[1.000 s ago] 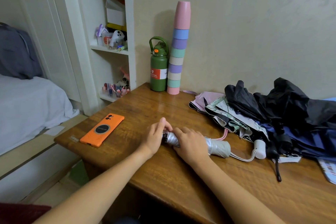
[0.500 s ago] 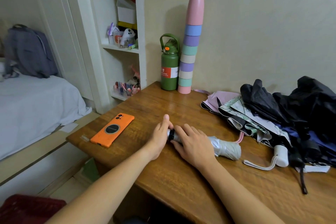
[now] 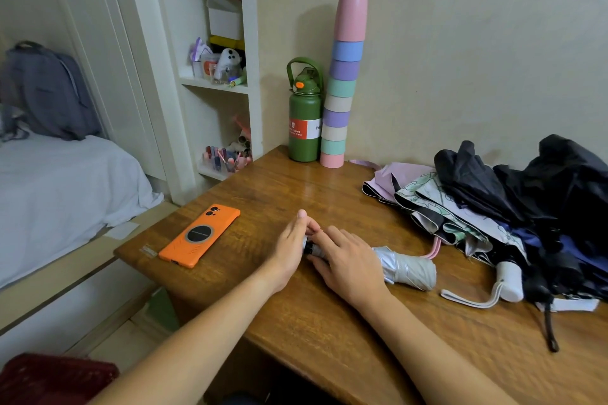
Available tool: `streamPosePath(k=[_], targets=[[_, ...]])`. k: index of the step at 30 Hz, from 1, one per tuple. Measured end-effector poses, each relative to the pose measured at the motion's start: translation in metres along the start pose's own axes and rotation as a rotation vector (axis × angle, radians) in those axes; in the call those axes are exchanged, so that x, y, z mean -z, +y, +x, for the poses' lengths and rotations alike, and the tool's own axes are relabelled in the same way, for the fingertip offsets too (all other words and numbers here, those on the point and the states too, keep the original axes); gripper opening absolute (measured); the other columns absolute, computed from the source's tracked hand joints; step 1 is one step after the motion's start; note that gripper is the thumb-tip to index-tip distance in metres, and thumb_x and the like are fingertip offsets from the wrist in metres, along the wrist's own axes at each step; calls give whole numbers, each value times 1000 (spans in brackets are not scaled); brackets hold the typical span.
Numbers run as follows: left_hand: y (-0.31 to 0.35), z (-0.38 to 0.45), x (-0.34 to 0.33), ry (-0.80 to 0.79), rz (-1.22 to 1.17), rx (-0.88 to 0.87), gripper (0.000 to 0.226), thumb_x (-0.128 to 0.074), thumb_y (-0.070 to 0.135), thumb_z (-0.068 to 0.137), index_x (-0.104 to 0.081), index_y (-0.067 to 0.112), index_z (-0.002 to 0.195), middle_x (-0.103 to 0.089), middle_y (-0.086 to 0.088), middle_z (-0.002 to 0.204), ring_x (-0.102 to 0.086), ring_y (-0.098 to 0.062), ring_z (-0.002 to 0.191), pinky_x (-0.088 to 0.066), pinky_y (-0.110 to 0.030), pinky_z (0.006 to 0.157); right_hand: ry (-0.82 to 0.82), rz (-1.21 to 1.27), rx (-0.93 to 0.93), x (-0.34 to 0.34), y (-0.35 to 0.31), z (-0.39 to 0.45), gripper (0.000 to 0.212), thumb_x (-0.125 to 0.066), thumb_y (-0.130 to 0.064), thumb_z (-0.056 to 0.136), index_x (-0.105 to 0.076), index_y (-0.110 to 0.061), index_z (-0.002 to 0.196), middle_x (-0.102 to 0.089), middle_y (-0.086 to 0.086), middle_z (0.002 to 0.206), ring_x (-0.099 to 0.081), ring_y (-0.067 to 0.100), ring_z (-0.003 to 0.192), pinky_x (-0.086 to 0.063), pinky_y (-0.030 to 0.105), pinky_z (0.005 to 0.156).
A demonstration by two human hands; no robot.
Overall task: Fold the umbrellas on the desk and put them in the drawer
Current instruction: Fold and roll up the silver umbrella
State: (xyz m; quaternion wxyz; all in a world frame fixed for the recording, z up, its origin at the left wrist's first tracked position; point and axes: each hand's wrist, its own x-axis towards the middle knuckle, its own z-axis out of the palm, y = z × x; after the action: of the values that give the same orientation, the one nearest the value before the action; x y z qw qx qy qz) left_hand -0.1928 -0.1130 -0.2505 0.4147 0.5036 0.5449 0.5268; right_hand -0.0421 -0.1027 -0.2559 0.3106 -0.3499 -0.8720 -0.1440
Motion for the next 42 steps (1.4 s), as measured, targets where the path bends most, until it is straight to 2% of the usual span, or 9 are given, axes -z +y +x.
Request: streamPosePath(k=[7,13,17,20,25,28,34,37,42], targets=[[3,-6,0,-91,-2,-116,45,-30,38,112,-63,8,107,-60,-1,96,-58,-6,89,-51,-23,77,18,67,18,-3,3,0,31,-79,-28,83,-65,-14,107,-63,-1,94,-62,20,77,-54,33,66],[4,-7,2,-189,54,-203,31,-39,34,110,-62,15,104,-63,-4,99,-59,-13,94,-49,-28,82,-54,165,7,7,10,0,39,-77,-32,87,-62,-11,116,-62,2,92,-63,23,76,-55,38,64],[-2,-5,-1,-112,161,-261,28,-41,35,108,-61,20,95,-63,6,88,-58,-12,87,-48,-42,83,-198,272,-107,18,13,-1,58,-70,-57,87,-37,-22,119,-66,-3,107,-66,23,92,-53,39,74],[-5,-4,-2,-13,293,-276,25,-45,23,107,-65,25,93,-67,10,88,-64,-12,87,-53,-42,82,-210,86,-82,25,12,-5,61,-42,-83,89,-44,-28,116,-66,-10,104,-63,16,93,-48,38,81],[-1,-3,5,230,105,-73,30,-46,11,102,-70,19,87,-70,1,87,-65,-16,89,-49,-29,76,-24,-91,-502,36,40,-17,52,-24,-58,103,-60,-25,85,-62,0,82,-61,28,82,-46,41,72],[0,-3,8,222,71,-54,28,-48,13,101,-71,18,85,-71,-1,89,-65,-17,91,-47,-28,77,-89,145,-798,40,51,-23,59,-25,-59,104,-47,-22,64,-60,0,71,-59,27,76,-47,39,68],[-5,-1,4,186,332,-195,48,-59,41,100,-61,8,64,-58,-5,58,-50,-17,56,-37,-32,54,-45,174,-789,38,49,-23,58,-39,-49,105,-40,-20,56,-52,-3,56,-52,19,61,-31,33,53],[-7,0,4,211,359,-204,54,-59,37,100,-45,2,62,-38,1,52,-36,-10,50,-31,-31,49,-21,189,-788,37,49,-23,57,-42,-46,105,-37,-21,54,-49,-3,53,-50,17,58,-29,33,52],[-5,-1,4,210,383,-201,51,-57,29,102,-42,0,63,-35,4,52,-31,-6,50,-23,-26,49,-7,146,-751,36,48,-23,54,-43,-44,105,-40,-23,55,-50,-4,54,-49,11,56,-28,31,50]])
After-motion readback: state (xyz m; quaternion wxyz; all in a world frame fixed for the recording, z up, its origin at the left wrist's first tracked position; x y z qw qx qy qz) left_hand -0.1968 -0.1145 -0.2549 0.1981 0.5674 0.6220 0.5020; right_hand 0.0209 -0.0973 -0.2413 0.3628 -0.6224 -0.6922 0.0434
